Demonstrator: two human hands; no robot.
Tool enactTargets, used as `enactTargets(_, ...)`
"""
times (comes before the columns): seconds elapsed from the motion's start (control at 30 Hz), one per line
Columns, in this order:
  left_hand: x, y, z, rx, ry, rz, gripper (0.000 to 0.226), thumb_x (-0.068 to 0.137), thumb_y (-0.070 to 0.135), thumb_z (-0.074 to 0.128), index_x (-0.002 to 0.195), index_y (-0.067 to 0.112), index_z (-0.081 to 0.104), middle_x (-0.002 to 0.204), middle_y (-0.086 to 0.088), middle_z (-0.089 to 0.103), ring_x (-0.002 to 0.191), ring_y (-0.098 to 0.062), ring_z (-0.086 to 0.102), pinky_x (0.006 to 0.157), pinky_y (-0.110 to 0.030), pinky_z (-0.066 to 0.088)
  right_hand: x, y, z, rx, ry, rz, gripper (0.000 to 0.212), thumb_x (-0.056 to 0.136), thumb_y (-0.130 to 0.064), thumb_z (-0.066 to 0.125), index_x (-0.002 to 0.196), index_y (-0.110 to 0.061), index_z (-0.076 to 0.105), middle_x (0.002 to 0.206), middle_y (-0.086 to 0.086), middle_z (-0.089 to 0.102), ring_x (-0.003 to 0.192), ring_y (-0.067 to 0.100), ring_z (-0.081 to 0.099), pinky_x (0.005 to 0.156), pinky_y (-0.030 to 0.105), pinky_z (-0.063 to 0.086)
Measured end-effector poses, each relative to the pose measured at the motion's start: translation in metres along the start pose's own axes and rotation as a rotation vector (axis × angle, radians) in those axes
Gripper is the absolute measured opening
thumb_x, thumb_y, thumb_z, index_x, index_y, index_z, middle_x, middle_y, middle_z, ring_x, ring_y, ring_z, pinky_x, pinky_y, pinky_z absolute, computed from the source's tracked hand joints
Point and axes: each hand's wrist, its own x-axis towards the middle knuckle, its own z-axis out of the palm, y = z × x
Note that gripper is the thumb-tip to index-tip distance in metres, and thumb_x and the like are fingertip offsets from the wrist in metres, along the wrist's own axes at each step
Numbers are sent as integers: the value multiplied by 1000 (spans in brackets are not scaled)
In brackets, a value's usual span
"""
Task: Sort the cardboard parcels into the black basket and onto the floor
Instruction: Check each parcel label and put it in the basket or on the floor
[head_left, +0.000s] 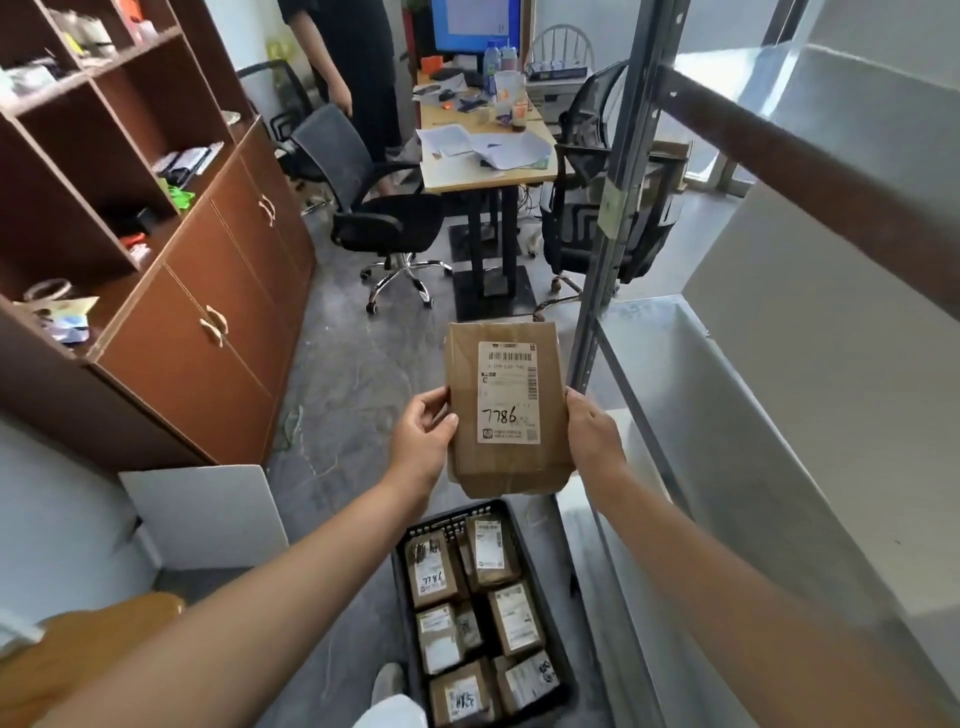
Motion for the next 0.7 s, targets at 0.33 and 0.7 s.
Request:
enactTargets(0.33,44,-50,-17,-5,-23,-193,38,95,-7,51,131,7,51,135,-11,58,128,-17,54,109,-38,44,28,30,42,-7,54,120,35,104,-35,31,101,-32,66,95,-11,68,89,5,63,71,25,50)
enactTargets(0.7,70,-213,-31,134,-66,-494,36,95,0,54,127,17,54,135,-4,59,128,-13,52,109,-38,44,62,175,93,-57,83,437,42,105,-33,34,146,-27,45,128,-12,56,109,7,53,75,21,45)
